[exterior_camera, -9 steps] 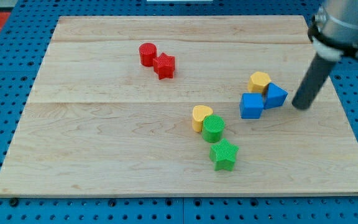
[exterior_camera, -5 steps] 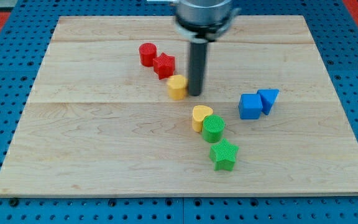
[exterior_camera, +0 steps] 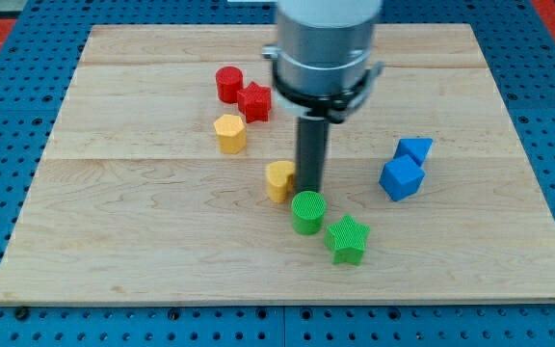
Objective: Push the yellow blocks to the center left
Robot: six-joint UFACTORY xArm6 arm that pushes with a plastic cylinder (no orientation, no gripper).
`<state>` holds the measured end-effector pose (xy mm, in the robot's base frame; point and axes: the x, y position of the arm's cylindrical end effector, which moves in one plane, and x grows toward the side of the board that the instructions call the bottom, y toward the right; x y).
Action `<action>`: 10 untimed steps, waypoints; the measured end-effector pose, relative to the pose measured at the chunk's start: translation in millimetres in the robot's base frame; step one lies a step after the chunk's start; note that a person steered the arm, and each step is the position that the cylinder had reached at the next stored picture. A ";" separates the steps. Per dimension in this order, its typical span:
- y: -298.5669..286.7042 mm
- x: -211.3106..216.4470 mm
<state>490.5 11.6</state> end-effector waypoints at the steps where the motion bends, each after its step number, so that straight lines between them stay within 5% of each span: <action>1: -38.4 -19.1; 3: -72.5 4.0; 5: -92.6 -29.3; 6: -39.7 -29.9; 7: -8.4 -80.1; 8: -53.8 -102.2; 10: -167.6 -72.3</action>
<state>418.2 -155.9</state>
